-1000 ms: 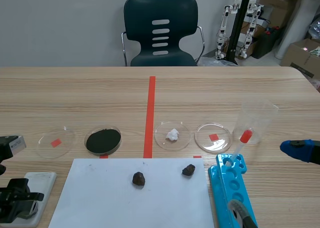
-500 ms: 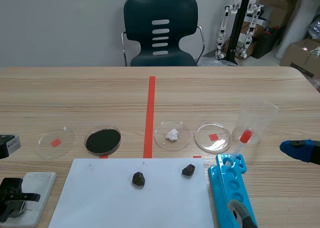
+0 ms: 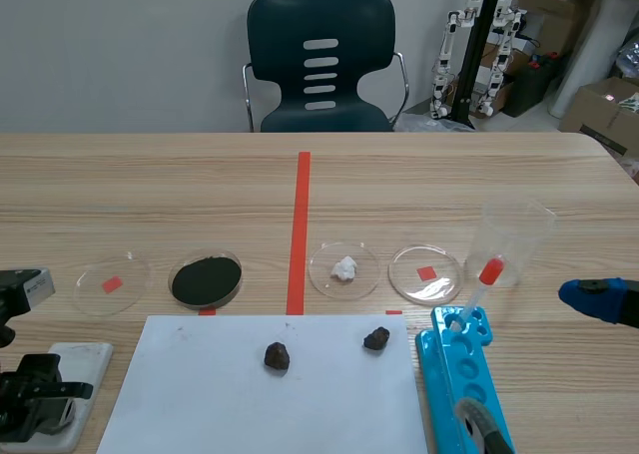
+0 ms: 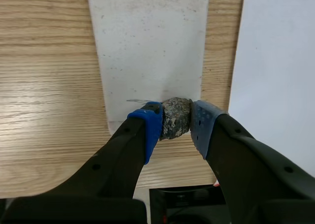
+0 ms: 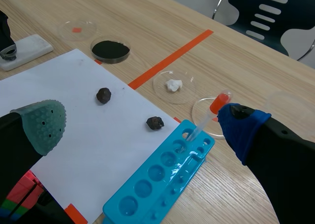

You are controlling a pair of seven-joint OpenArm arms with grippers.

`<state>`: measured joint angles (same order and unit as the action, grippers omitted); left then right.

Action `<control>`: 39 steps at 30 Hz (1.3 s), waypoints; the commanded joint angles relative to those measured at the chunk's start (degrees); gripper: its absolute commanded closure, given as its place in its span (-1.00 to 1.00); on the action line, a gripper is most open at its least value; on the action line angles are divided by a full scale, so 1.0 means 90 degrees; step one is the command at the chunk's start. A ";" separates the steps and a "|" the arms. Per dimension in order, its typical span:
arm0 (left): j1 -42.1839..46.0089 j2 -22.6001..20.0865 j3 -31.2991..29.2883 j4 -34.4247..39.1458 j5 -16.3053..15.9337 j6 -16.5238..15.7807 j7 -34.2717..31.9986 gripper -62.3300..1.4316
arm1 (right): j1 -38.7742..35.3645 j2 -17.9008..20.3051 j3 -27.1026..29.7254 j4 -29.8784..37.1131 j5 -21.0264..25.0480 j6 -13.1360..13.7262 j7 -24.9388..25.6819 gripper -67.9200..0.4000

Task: Rub the mineral on the streak plate below the first streak

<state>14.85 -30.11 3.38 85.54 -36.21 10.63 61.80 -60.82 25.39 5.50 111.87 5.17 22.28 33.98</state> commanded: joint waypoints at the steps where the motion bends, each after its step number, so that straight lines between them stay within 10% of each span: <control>1: 0.0041 -0.0029 -0.0002 -0.0056 0.0634 0.0260 0.0141 0.59 | 0.0002 0.0000 0.0005 0.0075 0.0068 0.0002 0.0092 -0.92; 8: 0.0041 -0.0027 -0.0002 -0.0056 0.1069 0.0427 0.0257 0.59 | 0.0002 0.0000 0.0005 0.0075 0.0068 0.0002 0.0092 -0.92; 15: 0.0041 -0.0027 -0.0002 -0.0056 -0.0364 -0.0318 -0.0051 0.59 | 0.0002 0.0000 0.0005 0.0075 0.0068 0.0002 0.0092 -0.92; 20: 0.0041 -0.0029 -0.0002 -0.0056 -0.0624 -0.0491 -0.0102 0.59 | 0.0002 0.0000 0.0005 0.0075 0.0068 0.0002 0.0092 -0.92; 27: 0.0041 -0.0080 -0.0019 -0.0056 0.0835 0.0313 0.0243 0.59 | 0.0002 0.0000 0.0005 0.0075 0.0068 0.0002 0.0090 -0.92; 31: 0.0041 -0.0117 -0.0019 -0.0051 0.1049 0.0430 0.0284 0.59 | 0.0002 0.0000 0.0005 0.0075 0.0068 0.0002 0.0092 -0.92; 39: 0.0041 -0.0114 -0.0019 -0.0051 -0.0491 -0.0386 0.0063 0.59 | 0.0002 0.0000 0.0005 0.0075 0.0068 0.0002 0.0092 -0.92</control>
<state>14.76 -31.42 2.98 85.10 -40.71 7.07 62.37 -60.82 25.39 5.50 111.87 5.17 22.28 33.95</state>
